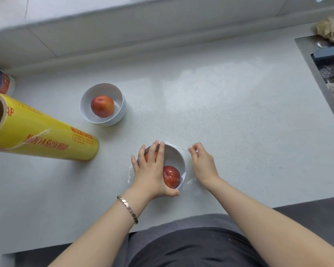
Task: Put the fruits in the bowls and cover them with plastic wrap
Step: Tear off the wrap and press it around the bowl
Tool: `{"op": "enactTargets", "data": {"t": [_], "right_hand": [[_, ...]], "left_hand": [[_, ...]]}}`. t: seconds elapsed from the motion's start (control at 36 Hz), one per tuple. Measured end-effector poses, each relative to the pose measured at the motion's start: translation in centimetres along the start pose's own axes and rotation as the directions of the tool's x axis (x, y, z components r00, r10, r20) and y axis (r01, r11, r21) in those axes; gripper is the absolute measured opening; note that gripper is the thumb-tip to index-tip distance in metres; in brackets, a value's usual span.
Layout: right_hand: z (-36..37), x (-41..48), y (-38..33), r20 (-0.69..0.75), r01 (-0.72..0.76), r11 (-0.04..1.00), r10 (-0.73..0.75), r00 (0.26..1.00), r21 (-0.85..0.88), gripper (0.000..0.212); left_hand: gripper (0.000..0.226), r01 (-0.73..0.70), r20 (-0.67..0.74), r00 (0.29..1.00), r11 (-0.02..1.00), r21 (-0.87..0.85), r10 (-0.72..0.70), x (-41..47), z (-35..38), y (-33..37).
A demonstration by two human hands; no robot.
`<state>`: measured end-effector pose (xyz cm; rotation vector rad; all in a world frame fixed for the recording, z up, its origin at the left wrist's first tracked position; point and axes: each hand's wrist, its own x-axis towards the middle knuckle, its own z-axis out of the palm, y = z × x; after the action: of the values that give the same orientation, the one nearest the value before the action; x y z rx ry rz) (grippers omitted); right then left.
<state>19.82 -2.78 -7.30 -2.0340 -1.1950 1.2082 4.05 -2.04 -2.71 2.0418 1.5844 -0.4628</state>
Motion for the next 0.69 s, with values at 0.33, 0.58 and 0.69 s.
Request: {"op": "enactTargets", "data": {"t": [0.33, 0.58, 0.69], "right_hand": [[-1.2, -1.2, -0.7, 0.349, -0.511, 0.83, 0.422, 0.837, 0.222, 0.047], [0.7, -1.1, -2.9, 0.51, -0.554, 0.777, 0.361, 0.781, 0.298, 0.031], [1.0, -0.9, -3.3, 0.451, -0.515, 0.785, 0.342, 0.824, 0.345, 0.03]], "left_hand": [[0.138, 0.436, 0.0, 0.887, 0.836, -0.334, -0.463, -1.4, 0.1, 0.5], [0.142, -0.032, 0.068, 0.997, 0.998, 0.048, 0.029, -2.1, -0.6, -2.4], [0.143, -0.034, 0.075, 0.997, 0.997, 0.073, 0.029, -1.6, -0.5, -2.4]]}}
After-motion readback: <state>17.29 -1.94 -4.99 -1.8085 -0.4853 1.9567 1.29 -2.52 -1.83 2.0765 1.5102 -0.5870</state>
